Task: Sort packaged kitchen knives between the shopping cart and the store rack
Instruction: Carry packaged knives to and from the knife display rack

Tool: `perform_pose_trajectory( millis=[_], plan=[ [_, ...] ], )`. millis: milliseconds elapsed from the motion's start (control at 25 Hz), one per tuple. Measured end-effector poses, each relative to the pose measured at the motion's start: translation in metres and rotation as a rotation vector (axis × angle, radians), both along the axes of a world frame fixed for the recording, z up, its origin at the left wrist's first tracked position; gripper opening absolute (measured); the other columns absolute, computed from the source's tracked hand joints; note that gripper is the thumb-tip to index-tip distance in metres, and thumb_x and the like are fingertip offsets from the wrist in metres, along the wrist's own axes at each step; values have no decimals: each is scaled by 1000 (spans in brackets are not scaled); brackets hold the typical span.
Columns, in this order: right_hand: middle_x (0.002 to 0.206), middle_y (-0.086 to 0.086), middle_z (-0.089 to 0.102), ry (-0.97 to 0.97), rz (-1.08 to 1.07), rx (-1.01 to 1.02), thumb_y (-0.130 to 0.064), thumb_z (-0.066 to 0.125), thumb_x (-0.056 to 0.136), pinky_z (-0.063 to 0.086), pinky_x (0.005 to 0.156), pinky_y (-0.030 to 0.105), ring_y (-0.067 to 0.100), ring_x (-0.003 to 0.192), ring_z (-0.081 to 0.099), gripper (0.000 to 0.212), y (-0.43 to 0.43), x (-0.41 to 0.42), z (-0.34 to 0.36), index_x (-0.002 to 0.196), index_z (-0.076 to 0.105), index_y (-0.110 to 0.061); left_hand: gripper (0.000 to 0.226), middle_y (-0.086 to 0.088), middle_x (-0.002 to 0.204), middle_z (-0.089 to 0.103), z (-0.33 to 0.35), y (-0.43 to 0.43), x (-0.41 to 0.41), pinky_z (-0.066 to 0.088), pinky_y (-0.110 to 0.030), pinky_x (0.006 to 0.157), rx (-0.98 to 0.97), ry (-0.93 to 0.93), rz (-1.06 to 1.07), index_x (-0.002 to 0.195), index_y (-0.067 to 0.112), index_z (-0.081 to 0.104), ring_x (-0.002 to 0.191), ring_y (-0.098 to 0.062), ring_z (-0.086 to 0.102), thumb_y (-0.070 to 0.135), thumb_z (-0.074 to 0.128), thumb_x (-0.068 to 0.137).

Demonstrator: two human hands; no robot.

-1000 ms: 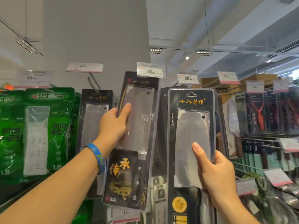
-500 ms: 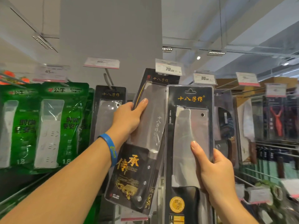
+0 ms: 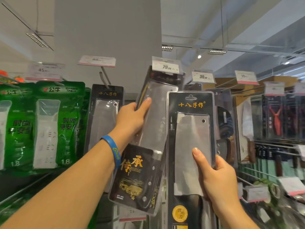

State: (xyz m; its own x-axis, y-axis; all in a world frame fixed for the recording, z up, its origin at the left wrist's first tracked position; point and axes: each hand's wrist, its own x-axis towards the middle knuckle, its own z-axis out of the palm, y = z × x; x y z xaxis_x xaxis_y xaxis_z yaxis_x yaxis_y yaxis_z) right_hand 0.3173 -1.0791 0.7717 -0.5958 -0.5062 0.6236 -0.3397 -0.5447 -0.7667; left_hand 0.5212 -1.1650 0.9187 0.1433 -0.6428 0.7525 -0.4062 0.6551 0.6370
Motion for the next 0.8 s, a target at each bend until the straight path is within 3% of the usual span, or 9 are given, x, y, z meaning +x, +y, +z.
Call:
perform_pose_trajectory(
  millis=[80,200,240,400,480,560,640,720,800],
  plan=[
    [65,26,48,-19,-1,5,-89,65,57,33,55,36,15,55,37,96,2,-8,-3,70,52,6,68,-7,84,69,4,-5,5,55,-40,80,23,63,27,90,8,70,80,-24,64,74,53,84],
    [81,33,60,-7,20,21,-89,67,56,44,57,43,21,61,46,104,0,-13,-6,85,61,10,62,-2,69,63,3,-8,14,46,-34,59,-4,-50,96,71,13,64,68,-21,60,72,54,84],
    [83,32,62,4,25,28,-89,67,57,49,59,48,21,62,49,104,-1,-11,-4,86,63,10,59,-2,68,61,3,-10,16,45,-35,58,1,-77,109,68,14,61,68,-22,58,70,55,85],
    [80,30,63,58,21,49,-91,66,58,52,64,53,32,59,51,104,-7,-4,14,84,60,10,59,-5,81,66,3,-17,11,51,-35,70,54,-88,106,85,12,67,77,-24,62,69,52,87],
    [76,27,62,124,17,73,-90,65,62,48,60,50,36,61,53,104,-9,-2,32,84,57,11,61,-5,79,65,-2,-18,11,49,-33,65,35,-82,107,82,11,64,74,-22,61,71,50,88],
    [77,27,63,176,22,84,-86,66,65,46,58,47,28,59,52,100,-9,-1,48,84,55,12,60,-3,75,63,-6,-19,13,46,-32,61,-5,-87,109,75,15,62,71,-20,59,72,48,87],
    [91,28,68,168,25,48,-80,70,68,54,71,55,37,73,66,92,-11,-3,61,91,62,9,57,0,76,64,-8,-19,14,44,-30,59,31,-88,81,75,20,62,72,-16,60,74,47,86],
    [102,28,67,128,19,5,-84,70,66,53,84,59,37,96,64,89,-9,-7,75,96,67,0,56,0,83,66,-9,-25,12,50,-34,67,89,-103,28,82,22,62,78,-18,62,75,45,86],
    [99,19,73,126,28,-24,-89,67,63,57,83,58,36,89,70,88,-5,-12,88,95,70,-8,56,-2,90,67,-11,-29,9,54,-39,80,142,-94,-25,90,21,63,85,-21,64,74,44,88]
  ],
)
